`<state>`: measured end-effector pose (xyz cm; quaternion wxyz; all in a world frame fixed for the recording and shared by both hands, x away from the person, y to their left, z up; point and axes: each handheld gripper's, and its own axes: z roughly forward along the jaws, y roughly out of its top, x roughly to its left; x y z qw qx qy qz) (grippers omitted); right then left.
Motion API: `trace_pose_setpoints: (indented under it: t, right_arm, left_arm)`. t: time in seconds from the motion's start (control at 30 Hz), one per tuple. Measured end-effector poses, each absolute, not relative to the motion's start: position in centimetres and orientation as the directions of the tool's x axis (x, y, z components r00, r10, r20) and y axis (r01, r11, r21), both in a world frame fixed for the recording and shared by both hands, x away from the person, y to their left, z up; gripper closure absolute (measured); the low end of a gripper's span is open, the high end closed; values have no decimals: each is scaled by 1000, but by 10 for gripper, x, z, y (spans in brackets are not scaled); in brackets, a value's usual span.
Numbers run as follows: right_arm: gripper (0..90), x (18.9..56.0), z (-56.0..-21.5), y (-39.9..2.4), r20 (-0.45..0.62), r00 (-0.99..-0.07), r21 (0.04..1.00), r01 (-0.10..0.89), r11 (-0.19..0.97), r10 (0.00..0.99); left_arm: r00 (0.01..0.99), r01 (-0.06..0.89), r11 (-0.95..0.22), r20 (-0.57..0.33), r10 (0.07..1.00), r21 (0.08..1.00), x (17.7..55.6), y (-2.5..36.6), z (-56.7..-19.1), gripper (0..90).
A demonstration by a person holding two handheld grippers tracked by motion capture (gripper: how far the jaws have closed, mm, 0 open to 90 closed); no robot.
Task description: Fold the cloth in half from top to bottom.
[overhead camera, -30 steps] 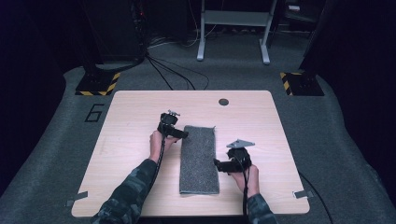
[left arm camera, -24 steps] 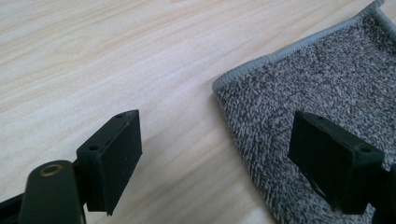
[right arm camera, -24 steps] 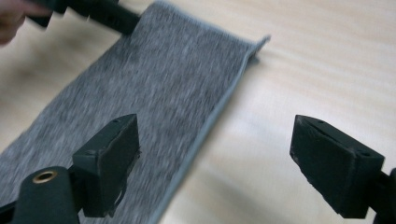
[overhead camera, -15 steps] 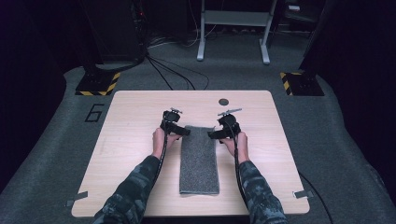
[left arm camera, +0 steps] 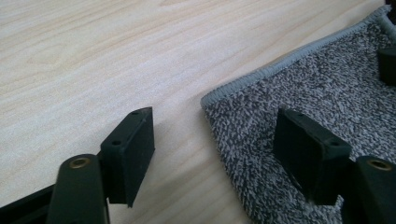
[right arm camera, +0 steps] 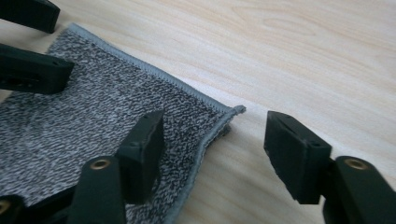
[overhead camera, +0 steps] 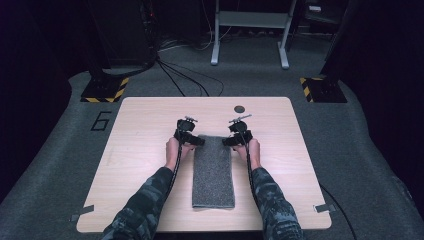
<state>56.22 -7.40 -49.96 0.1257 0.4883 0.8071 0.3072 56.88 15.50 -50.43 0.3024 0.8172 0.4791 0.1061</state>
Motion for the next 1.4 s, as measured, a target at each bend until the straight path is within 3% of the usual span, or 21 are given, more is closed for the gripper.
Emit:
trace_pose_setpoints:
  t: [0.13,0.4,0.8,1.0,1.4]
  right_arm:
    - [526,564,-504,-70,81,-482,615,713,337,873]
    - [577,562,-505,-66,36,-499,614,695,375,866]
    - [811,554,-508,-64,58,-530,645,667,373,846]
    - [863,553,-507,-61,57,-526,633,676,377,848]
    - [880,548,-497,-61,51,-527,677,643,359,848]
  left_arm:
    - [531,702,-393,-69,845,594,566,152,-504,366]
    - [549,676,-431,-18,836,597,561,147,-504,487]
    - [578,660,-438,-40,815,611,558,145,-504,787]
    - [577,656,-428,-48,815,621,556,144,-505,850]
    - [562,652,-353,-115,819,671,551,155,-502,865]
